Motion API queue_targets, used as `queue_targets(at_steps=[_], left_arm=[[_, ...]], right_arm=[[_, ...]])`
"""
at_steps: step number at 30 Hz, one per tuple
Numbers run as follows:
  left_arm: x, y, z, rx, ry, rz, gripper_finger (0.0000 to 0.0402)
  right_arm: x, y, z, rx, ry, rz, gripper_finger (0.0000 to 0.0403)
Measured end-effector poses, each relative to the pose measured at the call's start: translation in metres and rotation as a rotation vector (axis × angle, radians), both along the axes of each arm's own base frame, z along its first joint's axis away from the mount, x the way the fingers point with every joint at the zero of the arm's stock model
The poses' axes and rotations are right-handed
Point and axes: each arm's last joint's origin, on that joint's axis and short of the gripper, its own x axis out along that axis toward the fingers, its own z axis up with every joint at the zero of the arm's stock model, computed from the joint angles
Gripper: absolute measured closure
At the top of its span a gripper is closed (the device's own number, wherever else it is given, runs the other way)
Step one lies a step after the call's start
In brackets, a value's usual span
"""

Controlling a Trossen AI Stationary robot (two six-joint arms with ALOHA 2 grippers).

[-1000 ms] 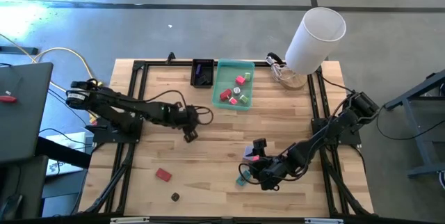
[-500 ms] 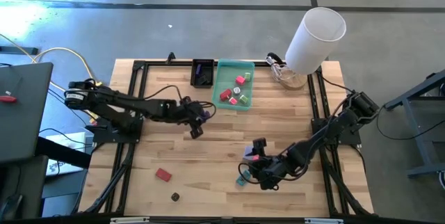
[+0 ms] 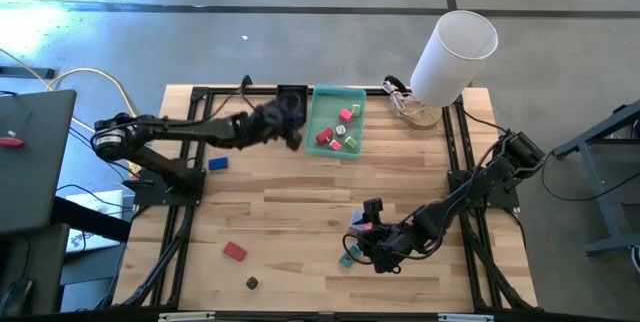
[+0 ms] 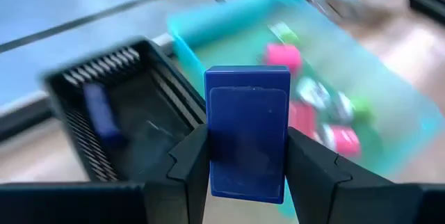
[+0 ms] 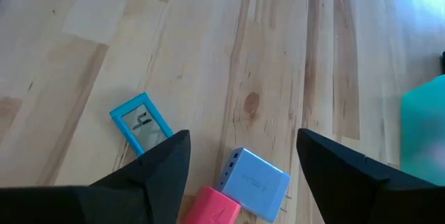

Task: Pick & Place Office items
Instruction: Put the purple digital clock into the black bin, then put the white charger adapter into the green bin

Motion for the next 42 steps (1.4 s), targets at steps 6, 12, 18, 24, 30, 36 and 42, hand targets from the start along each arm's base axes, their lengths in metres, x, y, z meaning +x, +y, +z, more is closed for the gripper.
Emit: queue_targets(at_steps=[6, 12, 18, 24, 30, 36, 42], left_arm=[[-0.012, 0.045, 0.01, -0.036, -0.075, 0.185, 0.0262], [-0.015, 0.074, -0.02, -0.183, -0.054, 0.255, 0.0262], [-0.009, 0.086, -0.039, -0.249, -0.073, 0.238, 0.0262], [-0.007, 0.088, -0.042, -0.249, -0.077, 0.235, 0.0262], [-0.006, 0.086, -0.042, -0.243, -0.072, 0.238, 0.0211], [-0.003, 0.085, -0.041, -0.223, -0.088, 0.229, 0.0184], [-0.002, 0.086, -0.036, -0.2, -0.112, 0.219, 0.0181]], right_arm=[[0.0, 0.0, 0.0, 0.009, -0.001, -0.01, 0.0151], [0.0, 0.001, 0.0, 0.033, 0.009, -0.006, 0.0151], [0.0, 0.001, 0.0, 0.037, 0.008, -0.004, 0.0151], [0.0, 0.001, 0.0, 0.037, 0.008, -0.005, 0.0151], [0.0, 0.001, 0.0, 0.054, 0.014, -0.004, 0.0151], [0.0, 0.001, -0.001, 0.06, 0.02, -0.004, 0.0151], [0.0, 0.0, -0.001, 0.042, 0.022, 0.008, 0.0151]])
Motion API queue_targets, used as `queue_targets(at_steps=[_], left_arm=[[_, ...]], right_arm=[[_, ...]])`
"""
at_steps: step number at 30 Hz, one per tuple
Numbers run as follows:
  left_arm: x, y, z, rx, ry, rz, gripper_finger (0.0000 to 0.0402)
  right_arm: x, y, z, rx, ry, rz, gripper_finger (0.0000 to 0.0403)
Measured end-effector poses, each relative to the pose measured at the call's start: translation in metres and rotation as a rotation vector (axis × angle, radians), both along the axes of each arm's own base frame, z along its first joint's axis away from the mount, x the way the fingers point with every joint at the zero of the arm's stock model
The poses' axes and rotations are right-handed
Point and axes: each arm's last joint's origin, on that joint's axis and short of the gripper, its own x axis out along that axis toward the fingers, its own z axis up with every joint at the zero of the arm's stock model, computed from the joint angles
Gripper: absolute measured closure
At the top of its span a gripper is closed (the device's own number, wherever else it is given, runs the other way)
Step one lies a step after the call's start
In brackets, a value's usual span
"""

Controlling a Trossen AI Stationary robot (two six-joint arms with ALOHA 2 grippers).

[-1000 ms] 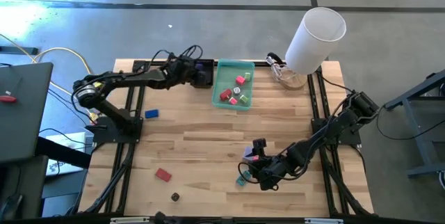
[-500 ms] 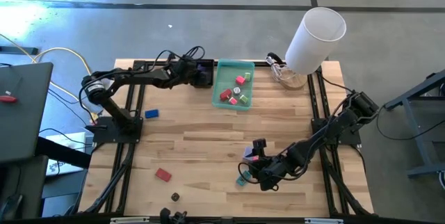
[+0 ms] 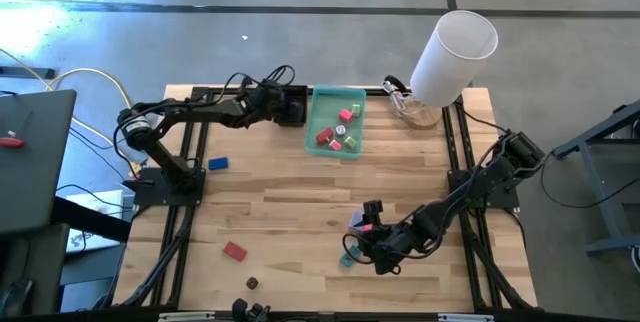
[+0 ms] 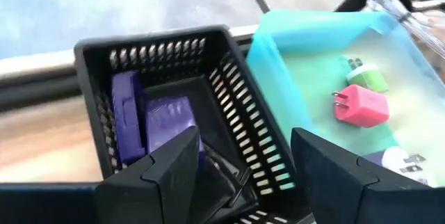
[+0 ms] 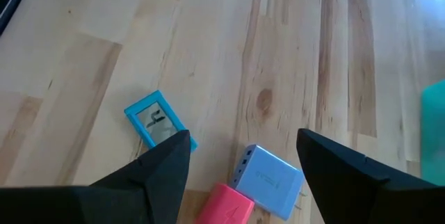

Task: Pick & Place Office items
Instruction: Put the white charger adapter into the green bin

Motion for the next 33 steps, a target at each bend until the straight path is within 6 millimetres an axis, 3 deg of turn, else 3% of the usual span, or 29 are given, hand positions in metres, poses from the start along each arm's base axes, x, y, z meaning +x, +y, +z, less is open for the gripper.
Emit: queue_targets(at_steps=[4, 8, 16, 19, 25, 33], left_arm=[[0.003, -0.008, 0.007, 0.102, 0.072, -0.125, 0.018], [0.011, -0.029, 0.02, 0.224, 0.13, -0.285, 0.018], [0.017, -0.094, 0.064, 0.481, 0.126, -0.487, 0.0179], [0.014, -0.127, 0.076, 0.48, 0.084, -0.585, 0.0179], [0.008, -0.191, 0.072, 0.381, 0.091, -0.794, 0.0179], [-0.001, -0.252, 0.067, 0.363, 0.086, -0.887, 0.0179]], right_arm=[[0.0, -0.001, 0.0, -0.007, 0.008, 0.0, 0.0151], [0.0, -0.001, -0.001, -0.005, 0.011, 0.002, 0.0151], [-0.001, -0.001, -0.001, 0.01, 0.014, -0.001, 0.0151], [-0.001, -0.001, -0.001, 0.01, 0.014, -0.001, 0.0151], [0.001, -0.002, 0.0, 0.009, 0.012, 0.0, 0.0151], [0.001, -0.002, 0.0, 0.027, 0.017, 0.0, 0.0151]])
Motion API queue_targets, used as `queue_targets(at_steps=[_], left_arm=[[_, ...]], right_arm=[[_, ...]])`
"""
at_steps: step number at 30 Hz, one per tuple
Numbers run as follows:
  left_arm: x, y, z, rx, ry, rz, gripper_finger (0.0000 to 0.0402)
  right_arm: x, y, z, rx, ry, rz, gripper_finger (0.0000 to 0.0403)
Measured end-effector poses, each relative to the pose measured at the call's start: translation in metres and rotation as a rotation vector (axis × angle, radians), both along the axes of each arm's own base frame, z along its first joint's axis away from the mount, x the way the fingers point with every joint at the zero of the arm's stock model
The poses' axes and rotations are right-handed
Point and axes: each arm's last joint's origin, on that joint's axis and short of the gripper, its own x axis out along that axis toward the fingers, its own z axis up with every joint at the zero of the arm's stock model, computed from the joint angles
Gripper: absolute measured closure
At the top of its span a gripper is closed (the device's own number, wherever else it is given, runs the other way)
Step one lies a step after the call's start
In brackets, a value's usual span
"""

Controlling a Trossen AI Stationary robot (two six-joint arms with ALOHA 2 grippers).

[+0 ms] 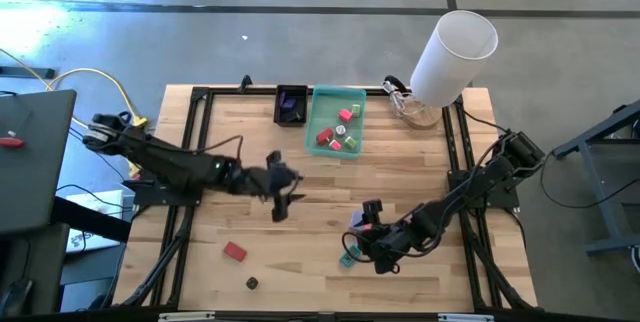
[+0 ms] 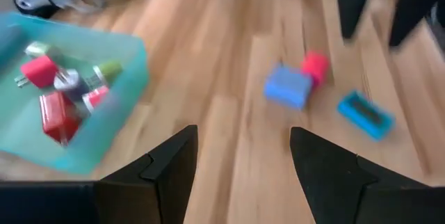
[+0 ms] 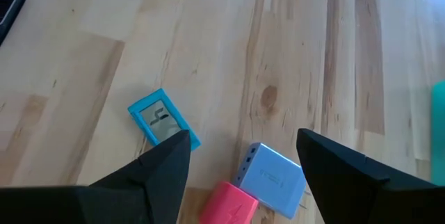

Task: Pick & Place Office items
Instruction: Put the white charger adapter into the green bin

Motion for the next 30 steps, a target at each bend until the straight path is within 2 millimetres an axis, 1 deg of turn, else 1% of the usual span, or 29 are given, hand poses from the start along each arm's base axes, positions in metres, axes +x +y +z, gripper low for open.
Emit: queue_targets(at_steps=[5, 8, 10, 13, 18, 24, 28, 30], left_arm=[[-0.018, -0.03, -0.011, 0.038, 0.128, -0.083, 0.0179], [-0.036, -0.046, -0.022, 0.079, 0.278, -0.173, 0.0179], [-0.047, -0.053, -0.028, 0.071, 0.352, -0.176, 0.0179], [-0.058, -0.062, -0.031, 0.004, 0.399, -0.137, 0.0179], [-0.067, -0.075, -0.032, -0.173, 0.401, -0.066, 0.0179], [-0.071, -0.08, -0.032, -0.33, 0.392, 0.04, 0.0179], [-0.069, -0.085, -0.034, -0.358, 0.406, 0.014, 0.0179], [-0.067, -0.091, -0.033, -0.403, 0.414, -0.063, 0.0179]], right_arm=[[0.001, -0.001, 0.0, -0.002, 0.0, -0.003, 0.0151], [0.001, -0.002, 0.0, -0.004, 0.003, -0.005, 0.0151], [0.001, -0.002, 0.0, -0.004, 0.003, -0.006, 0.0151], [0.002, -0.003, 0.0, -0.004, 0.003, -0.009, 0.0151], [0.002, -0.003, 0.0, 0.0, -0.002, -0.009, 0.0151], [0.002, -0.003, 0.0, 0.002, -0.003, -0.008, 0.0151], [0.003, -0.002, 0.0, 0.019, 0.001, 0.002, 0.0151], [0.003, -0.002, 0.0, 0.02, 0.001, 0.002, 0.0151]])
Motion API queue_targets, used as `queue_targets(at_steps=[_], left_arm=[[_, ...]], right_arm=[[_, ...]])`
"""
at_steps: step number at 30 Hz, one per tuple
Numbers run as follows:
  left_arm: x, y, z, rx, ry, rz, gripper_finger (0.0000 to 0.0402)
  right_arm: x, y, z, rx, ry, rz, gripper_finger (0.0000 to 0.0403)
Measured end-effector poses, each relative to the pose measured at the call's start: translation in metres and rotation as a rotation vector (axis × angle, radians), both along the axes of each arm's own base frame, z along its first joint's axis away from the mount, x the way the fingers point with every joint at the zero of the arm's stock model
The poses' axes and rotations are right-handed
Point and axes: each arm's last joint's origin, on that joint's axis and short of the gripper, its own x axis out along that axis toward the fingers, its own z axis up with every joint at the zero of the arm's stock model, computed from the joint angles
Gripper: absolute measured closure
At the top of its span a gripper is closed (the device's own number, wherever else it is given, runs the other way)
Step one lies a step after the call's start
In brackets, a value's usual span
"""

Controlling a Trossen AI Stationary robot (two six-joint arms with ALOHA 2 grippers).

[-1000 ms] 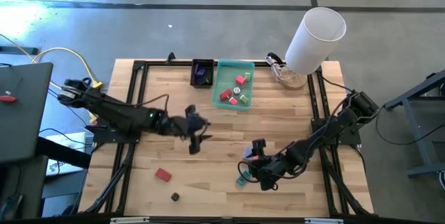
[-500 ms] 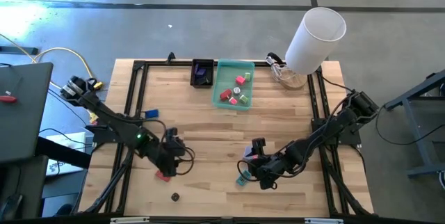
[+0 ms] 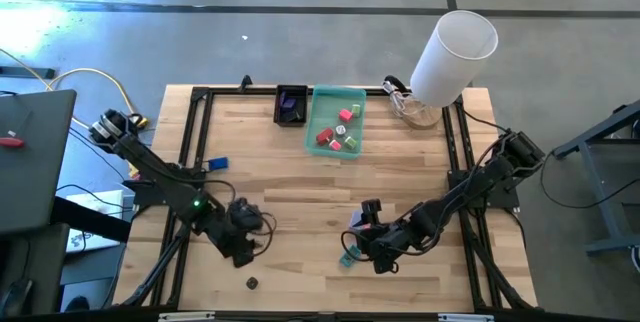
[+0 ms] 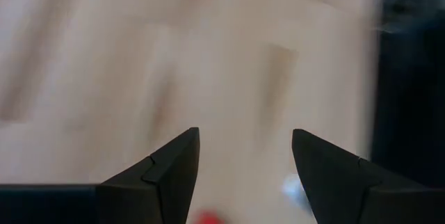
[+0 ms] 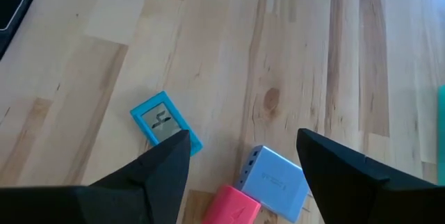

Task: Pick & Place Office items
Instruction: Put the white charger adapter into the green bin

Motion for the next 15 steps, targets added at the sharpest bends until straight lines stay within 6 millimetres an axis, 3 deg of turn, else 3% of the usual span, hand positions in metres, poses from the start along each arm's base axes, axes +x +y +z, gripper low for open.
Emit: queue_targets(at_steps=[8, 15], left_arm=[[0.009, -0.015, 0.012, -0.043, -0.176, -0.236, 0.0179], [0.021, -0.003, 0.023, -0.051, -0.221, -0.159, 0.0179]], right_arm=[[0.001, 0.0, 0.001, 0.022, -0.01, -0.006, 0.0151], [0.001, 0.0, 0.001, 0.032, -0.007, -0.01, 0.0151]])
